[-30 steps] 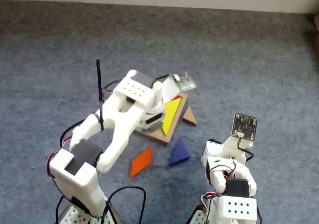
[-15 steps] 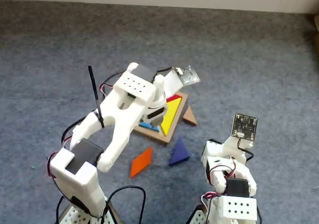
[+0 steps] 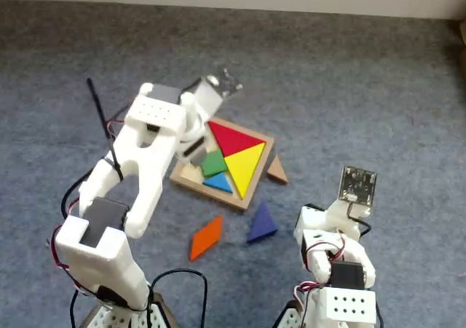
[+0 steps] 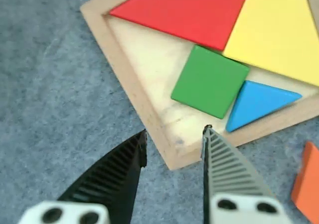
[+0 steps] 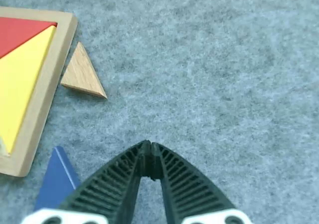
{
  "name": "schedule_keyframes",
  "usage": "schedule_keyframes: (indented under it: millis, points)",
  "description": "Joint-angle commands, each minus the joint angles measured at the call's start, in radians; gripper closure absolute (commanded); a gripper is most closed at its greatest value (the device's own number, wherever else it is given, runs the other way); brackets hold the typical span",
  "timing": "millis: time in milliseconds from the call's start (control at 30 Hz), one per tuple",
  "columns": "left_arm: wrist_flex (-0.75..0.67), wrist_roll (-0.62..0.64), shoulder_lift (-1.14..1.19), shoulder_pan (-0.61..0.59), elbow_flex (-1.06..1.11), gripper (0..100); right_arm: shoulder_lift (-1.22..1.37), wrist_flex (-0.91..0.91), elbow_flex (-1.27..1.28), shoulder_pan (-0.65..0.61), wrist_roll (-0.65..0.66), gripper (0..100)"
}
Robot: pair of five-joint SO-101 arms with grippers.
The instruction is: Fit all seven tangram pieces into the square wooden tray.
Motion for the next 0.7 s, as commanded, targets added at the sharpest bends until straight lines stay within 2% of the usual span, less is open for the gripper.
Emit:
schedule_keyframes:
  millis: [0,200,267,433,667]
  points:
    - [-0.083,-0.009,-0.004,0.022,0.093,81,-0.015,-0.013,0.102,0.013,0.008,98.6]
    - [-0.252,-0.008,-0.004,0.050,0.223,81,-0.015,-0.013,0.102,0.013,0.008,98.6]
    - [-0.264,-0.008,-0.013,0.074,0.240,81,-0.015,-0.013,0.102,0.013,0.008,98.6]
    - [-0.146,0.000,-0.062,0.114,0.205,81,-0.015,-0.013,0.102,0.013,0.008,98.6]
    - [-0.006,0.058,-0.306,0.134,0.234,81,-0.015,-0.013,0.102,0.013,0.006,98.6]
